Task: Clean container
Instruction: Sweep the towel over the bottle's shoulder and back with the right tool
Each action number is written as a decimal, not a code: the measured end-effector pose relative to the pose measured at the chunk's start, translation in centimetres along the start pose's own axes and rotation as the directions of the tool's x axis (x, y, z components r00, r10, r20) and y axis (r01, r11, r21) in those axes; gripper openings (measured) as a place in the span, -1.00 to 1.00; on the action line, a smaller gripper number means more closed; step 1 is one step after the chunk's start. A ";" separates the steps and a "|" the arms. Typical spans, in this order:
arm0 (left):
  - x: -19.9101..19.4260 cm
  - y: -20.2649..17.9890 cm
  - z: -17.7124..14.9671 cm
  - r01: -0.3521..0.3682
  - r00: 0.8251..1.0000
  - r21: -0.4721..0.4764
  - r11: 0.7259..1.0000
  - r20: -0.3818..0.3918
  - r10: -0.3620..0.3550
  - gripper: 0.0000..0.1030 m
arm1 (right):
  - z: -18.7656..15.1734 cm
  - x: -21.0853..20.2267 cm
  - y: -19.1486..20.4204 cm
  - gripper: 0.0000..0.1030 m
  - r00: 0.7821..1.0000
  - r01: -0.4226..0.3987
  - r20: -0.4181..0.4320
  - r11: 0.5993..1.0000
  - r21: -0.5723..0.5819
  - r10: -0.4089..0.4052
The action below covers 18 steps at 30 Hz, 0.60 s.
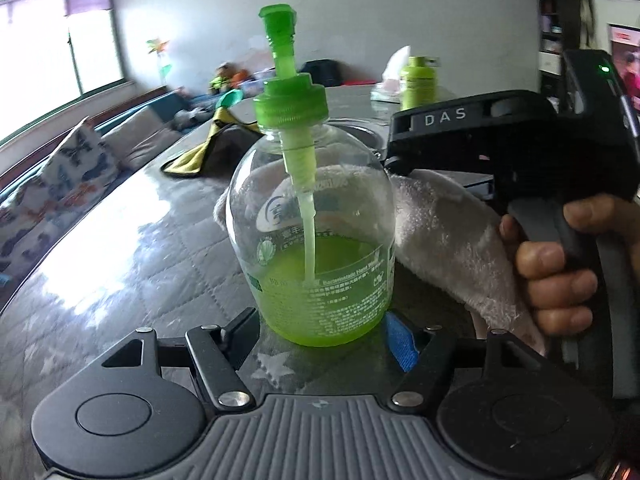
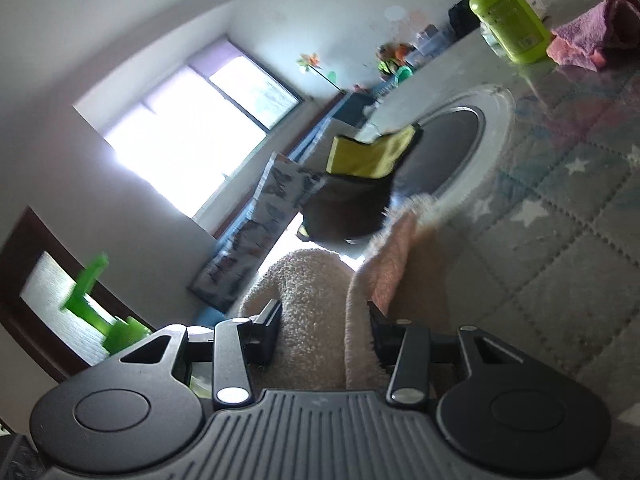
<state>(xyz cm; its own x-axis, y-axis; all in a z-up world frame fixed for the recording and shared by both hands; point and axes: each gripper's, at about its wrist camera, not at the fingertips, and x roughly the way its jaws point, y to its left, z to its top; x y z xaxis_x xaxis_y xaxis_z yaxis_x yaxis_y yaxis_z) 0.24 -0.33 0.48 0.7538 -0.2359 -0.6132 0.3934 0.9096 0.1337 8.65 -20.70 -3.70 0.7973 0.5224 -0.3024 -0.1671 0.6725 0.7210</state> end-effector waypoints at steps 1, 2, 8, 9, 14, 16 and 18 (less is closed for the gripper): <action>-0.1 -0.2 0.0 -0.009 1.000 -0.013 1.000 0.000 0.009 0.38 | 0.0 -0.1 0.1 -0.16 1.000 0.002 0.001 1.000 -0.002 -0.002; -0.2 -0.3 0.0 -0.017 1.000 -0.026 1.000 0.000 0.017 0.38 | 0.0 -0.1 0.1 -0.16 1.000 0.003 0.003 1.000 -0.002 -0.003; -0.4 -0.5 0.1 -0.028 1.000 -0.100 0.995 0.000 0.028 0.38 | -0.1 -0.3 -0.2 -0.16 1.000 0.000 0.001 0.999 0.035 0.000; -0.4 -0.4 0.0 -0.032 0.999 -0.099 0.995 0.000 0.033 0.38 | 0.0 -0.3 -0.3 -0.16 1.000 -0.002 0.002 0.999 0.040 0.001; -0.1 0.3 0.1 -0.012 1.000 -0.050 0.999 0.006 0.012 0.38 | 0.2 -1.8 -0.1 -0.16 0.992 -0.104 0.073 0.992 0.066 0.099; 0.1 0.6 0.2 0.009 1.000 -0.015 1.000 0.008 -0.009 0.37 | 0.3 -3.0 0.2 -0.16 0.976 -0.181 0.131 0.982 0.057 0.173; 0.4 1.0 0.2 0.041 0.999 0.022 0.999 0.015 -0.041 0.37 | 0.4 -3.7 0.4 -0.16 0.959 -0.239 0.166 0.970 0.043 0.229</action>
<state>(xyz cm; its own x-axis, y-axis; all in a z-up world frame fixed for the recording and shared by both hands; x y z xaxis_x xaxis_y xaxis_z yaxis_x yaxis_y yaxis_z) 1.03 0.45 0.55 0.7452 -0.2781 -0.6061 0.4353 0.8914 0.1260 5.83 -22.56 -2.03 0.8227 0.5680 -0.0215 -0.3276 0.5047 0.7987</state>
